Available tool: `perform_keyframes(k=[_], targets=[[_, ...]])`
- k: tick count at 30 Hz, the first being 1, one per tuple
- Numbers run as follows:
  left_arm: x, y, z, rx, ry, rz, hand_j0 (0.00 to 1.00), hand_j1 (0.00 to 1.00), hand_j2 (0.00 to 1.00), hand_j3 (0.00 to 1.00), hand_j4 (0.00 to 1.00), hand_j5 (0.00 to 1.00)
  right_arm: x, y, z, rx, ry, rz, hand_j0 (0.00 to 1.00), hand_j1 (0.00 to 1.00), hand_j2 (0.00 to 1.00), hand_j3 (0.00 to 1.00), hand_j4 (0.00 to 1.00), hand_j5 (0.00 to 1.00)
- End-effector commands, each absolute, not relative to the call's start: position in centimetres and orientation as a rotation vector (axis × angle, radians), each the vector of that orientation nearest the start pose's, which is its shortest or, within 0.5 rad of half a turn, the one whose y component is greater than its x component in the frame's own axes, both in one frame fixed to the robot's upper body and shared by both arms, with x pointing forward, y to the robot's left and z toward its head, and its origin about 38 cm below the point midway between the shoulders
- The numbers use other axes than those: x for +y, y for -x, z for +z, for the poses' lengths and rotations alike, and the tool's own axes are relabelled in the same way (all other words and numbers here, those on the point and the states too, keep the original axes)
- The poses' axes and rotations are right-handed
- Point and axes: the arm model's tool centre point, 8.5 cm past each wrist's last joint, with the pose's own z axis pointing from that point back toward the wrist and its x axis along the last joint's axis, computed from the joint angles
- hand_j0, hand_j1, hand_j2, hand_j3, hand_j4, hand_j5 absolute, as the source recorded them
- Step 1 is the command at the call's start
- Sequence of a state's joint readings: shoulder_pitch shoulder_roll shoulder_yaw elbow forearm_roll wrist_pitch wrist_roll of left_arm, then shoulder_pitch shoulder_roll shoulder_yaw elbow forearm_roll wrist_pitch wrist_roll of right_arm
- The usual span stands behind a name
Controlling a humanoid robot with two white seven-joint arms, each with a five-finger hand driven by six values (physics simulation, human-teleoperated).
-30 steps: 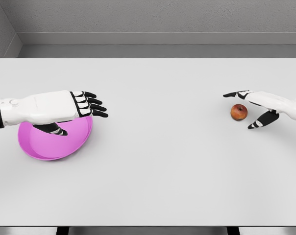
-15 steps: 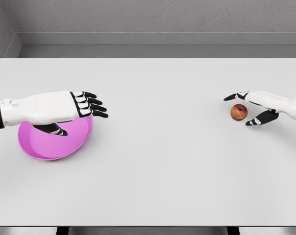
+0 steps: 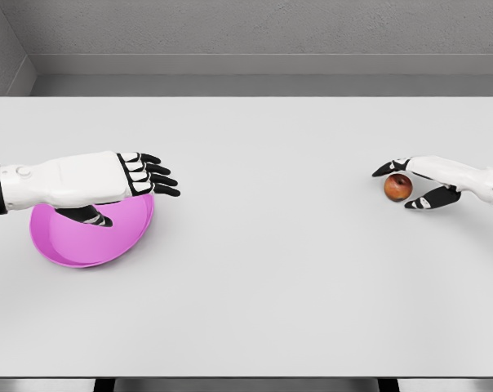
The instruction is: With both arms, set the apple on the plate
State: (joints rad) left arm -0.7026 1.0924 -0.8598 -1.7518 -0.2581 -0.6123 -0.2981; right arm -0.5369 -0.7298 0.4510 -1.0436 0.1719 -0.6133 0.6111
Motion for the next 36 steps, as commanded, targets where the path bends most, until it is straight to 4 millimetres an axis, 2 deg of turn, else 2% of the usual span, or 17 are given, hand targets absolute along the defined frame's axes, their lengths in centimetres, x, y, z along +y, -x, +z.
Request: perform_keyframes(k=[1, 3, 5, 11, 12, 18, 19, 26, 28, 35, 36], targets=[[28.48, -36.79, 25.01, 2.073, 0.349, 2.850, 1.00, 1.00, 1.00, 1.00, 1.00, 1.00, -39.53, -44.46, 13.84, -1.314, 0.203, 1.576, 0.78, 0.78, 0.78, 0.78, 0.78, 0.78], [28.48, -36.79, 25.00, 2.071, 0.350, 2.851, 1.00, 1.00, 1.00, 1.00, 1.00, 1.00, -39.56, -44.46, 13.82, -1.314, 0.202, 1.574, 0.77, 0.77, 0.77, 0.77, 0.77, 0.77], [28.48, -36.79, 25.01, 2.073, 0.349, 2.850, 1.00, 1.00, 1.00, 1.00, 1.00, 1.00, -39.52, -44.48, 13.84, -1.316, 0.202, 1.573, 0.70, 0.70, 0.70, 0.70, 0.70, 0.70], [28.53, -36.79, 25.02, 2.072, 0.350, 2.852, 1.00, 1.00, 1.00, 1.00, 1.00, 1.00, -39.62, -44.51, 13.90, -1.315, 0.205, 1.572, 0.69, 0.69, 0.69, 0.69, 0.69, 0.69], [28.48, -36.79, 25.01, 2.073, 0.349, 2.850, 1.00, 1.00, 1.00, 1.00, 1.00, 1.00, -39.63, -44.47, 13.83, -1.314, 0.204, 1.572, 0.66, 0.66, 0.66, 0.66, 0.66, 0.66], [28.53, -36.79, 25.02, 2.072, 0.350, 2.852, 1.00, 1.00, 1.00, 1.00, 1.00, 1.00, -39.62, -44.47, 13.84, -1.315, 0.203, 1.571, 0.65, 0.65, 0.65, 0.65, 0.65, 0.65], [28.53, -36.79, 25.02, 2.072, 0.350, 2.852, 1.00, 1.00, 1.00, 1.00, 1.00, 1.00, -39.62, -44.47, 13.84, -1.315, 0.203, 1.571, 0.62, 0.62, 0.62, 0.62, 0.62, 0.62], [28.53, -36.79, 25.02, 2.072, 0.350, 2.852, 1.00, 1.00, 1.00, 1.00, 1.00, 1.00, -39.58, -44.64, 14.21, -1.326, 0.206, 1.568, 0.60, 0.60, 0.60, 0.60, 0.60, 0.60], [28.53, -36.79, 25.02, 2.072, 0.350, 2.852, 1.00, 1.00, 1.00, 1.00, 1.00, 1.00, -39.57, -44.69, 14.29, -1.328, 0.207, 1.567, 0.56, 0.56, 0.56, 0.56, 0.56, 0.56], [28.53, -36.79, 25.02, 2.072, 0.350, 2.852, 1.00, 1.00, 1.00, 1.00, 1.00, 1.00, -39.50, -44.70, 14.28, -1.331, 0.205, 1.566, 0.55, 0.55, 0.55, 0.55, 0.55, 0.55], [28.53, -36.79, 25.02, 2.072, 0.350, 2.852, 1.00, 1.00, 1.00, 1.00, 1.00, 1.00, -39.43, -44.71, 14.26, -1.333, 0.203, 1.564, 0.51, 0.51, 0.51, 0.51, 0.51, 0.51]])
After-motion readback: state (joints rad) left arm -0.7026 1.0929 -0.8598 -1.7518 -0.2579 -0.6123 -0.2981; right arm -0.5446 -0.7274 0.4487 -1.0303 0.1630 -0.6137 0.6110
